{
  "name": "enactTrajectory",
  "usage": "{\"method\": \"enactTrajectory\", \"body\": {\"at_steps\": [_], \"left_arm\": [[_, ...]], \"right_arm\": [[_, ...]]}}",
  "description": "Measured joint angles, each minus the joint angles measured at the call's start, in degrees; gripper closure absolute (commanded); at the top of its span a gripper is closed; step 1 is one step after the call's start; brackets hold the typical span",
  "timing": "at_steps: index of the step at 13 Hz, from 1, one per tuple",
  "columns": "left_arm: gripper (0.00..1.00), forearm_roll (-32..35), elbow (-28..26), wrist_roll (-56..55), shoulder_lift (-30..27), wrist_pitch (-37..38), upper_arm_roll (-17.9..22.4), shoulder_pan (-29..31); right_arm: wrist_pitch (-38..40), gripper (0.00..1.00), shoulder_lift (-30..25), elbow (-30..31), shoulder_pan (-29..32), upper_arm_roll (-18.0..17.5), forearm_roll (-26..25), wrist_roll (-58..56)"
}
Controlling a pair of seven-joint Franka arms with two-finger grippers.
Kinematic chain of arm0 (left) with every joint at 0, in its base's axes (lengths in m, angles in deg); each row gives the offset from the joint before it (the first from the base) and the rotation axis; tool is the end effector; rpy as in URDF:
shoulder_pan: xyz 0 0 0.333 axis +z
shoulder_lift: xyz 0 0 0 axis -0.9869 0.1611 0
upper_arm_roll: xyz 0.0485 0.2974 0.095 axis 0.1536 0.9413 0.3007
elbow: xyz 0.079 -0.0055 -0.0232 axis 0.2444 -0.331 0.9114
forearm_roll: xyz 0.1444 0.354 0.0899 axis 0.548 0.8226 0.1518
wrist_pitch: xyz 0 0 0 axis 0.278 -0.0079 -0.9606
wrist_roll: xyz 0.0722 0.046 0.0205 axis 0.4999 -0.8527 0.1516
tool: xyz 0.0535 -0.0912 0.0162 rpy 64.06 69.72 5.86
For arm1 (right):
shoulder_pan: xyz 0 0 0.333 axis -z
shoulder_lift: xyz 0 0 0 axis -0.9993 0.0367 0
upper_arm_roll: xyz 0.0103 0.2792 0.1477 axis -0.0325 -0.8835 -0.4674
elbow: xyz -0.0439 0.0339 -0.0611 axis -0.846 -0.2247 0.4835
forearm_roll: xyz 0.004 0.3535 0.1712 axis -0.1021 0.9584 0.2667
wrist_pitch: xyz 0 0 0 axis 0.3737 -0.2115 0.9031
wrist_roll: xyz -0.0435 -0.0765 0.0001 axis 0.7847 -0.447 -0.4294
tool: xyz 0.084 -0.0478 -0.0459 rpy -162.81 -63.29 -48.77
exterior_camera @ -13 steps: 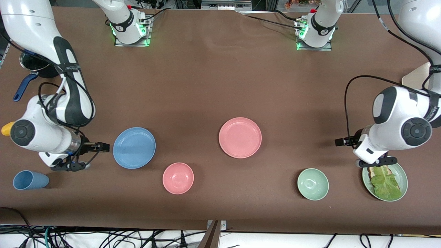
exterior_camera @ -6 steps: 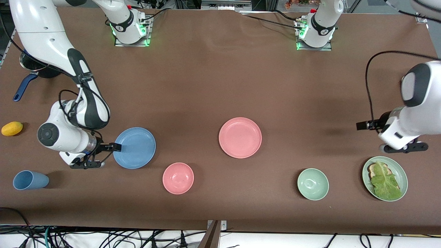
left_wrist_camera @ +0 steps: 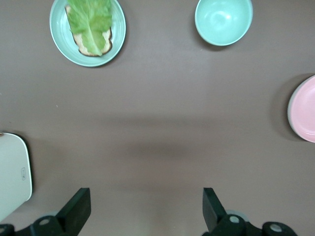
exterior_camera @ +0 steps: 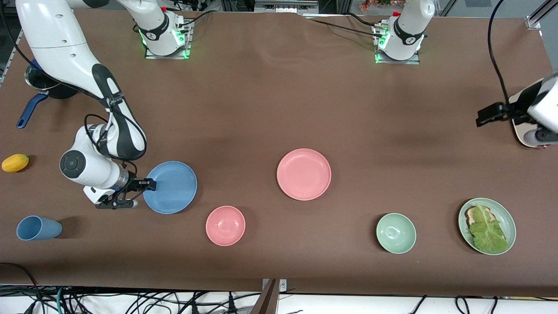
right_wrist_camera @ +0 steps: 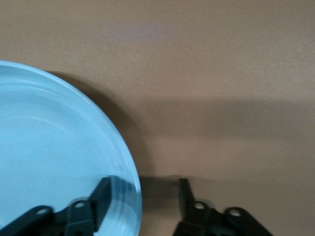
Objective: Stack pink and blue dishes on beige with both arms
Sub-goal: 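Close the right gripper on the blue plate rim, then carry the blue plate with the right gripper onto the pink plate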
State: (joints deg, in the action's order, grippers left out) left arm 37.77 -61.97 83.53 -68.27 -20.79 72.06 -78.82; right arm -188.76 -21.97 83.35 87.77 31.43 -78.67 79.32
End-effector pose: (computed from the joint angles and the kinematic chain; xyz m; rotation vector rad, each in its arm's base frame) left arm 0.5707 0.0139 0.6009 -3.1149 -0.0773 0.1240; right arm 0.6713 0.0200 0.1828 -3.1019 -0.0644 0.0199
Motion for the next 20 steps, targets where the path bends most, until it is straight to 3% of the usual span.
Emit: {"method": "enactTrajectory", "body": {"at_steps": [1,8,13,17,20], "left_arm": [[0.0,0.0,-0.1,0.0,-1.5,0.1,0.0,-0.6],[0.0,-1.9,-1.9,0.1,-3.3,-0.4,1.1,-1.5],[0.0,-1.9,-2.6,0.3,-3.3,-1.6,1.6,-1.2],[0.0,-1.9,-2.6,0.3,-3.3,-2.0,1.6,-1.2],[0.0,-1.9,-2.6,0.3,-3.3,-2.6,1.6,-1.1]], "right_arm": [[0.3,1.0,-0.1,0.0,0.0,-0.2,0.8,0.0],[7.1,1.0,-3.0,-3.1,0.0,-0.7,3.1,-0.8],[18.9,1.0,-3.9,-14.9,-1.8,-0.8,3.1,-1.2],[26.3,1.0,-4.3,-20.2,-5.2,-1.0,3.2,-0.3],[29.5,1.0,-5.3,-22.3,-10.3,-1.3,3.4,8.8]]}}
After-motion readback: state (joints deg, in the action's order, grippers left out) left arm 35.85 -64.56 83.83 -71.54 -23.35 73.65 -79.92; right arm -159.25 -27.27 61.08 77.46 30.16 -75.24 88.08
